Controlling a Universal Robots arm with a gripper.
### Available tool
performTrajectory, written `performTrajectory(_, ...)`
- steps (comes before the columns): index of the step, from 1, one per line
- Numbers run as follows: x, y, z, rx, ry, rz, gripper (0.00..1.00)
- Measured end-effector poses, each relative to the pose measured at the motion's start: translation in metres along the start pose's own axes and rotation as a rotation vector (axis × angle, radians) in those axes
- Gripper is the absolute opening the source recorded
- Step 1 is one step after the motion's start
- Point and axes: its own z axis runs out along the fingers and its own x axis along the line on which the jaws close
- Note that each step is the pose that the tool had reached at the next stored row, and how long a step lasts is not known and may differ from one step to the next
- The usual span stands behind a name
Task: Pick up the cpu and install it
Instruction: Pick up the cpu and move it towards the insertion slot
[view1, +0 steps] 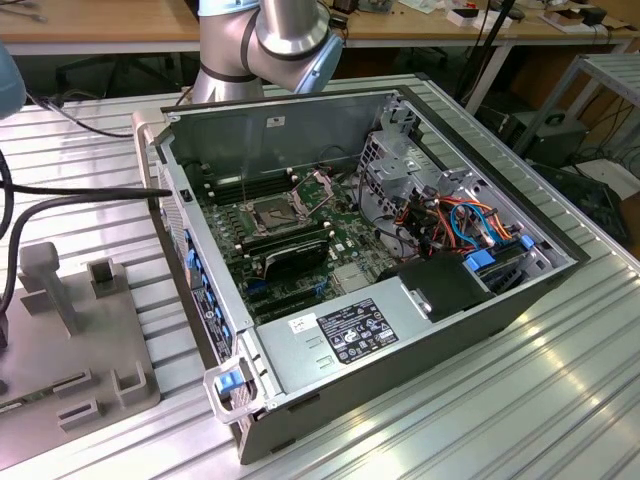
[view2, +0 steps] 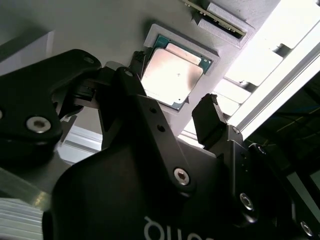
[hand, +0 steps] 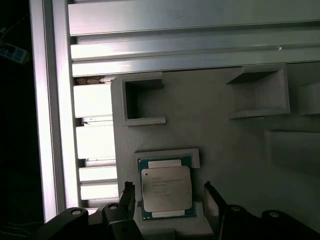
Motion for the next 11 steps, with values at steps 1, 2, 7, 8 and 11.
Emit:
performTrajectory(1,0.0000,0.0000,0.0017,0.0000,0.0000,0.000,0.66)
performTrajectory(2,0.0000,-0.0001,0.0031,0.0000,0.0000,0.000,0.66)
performTrajectory(7,0.0000,-0.0003,0.0088,0.0001,0.0001,0.000,0.66)
performTrajectory(8,0.0000,-0.0003,0.0101,0.0001,-0.0001,0.000,0.66)
performTrajectory(11,0.0000,-0.0004,0.0115,0.0001,0.0000,0.000,0.66)
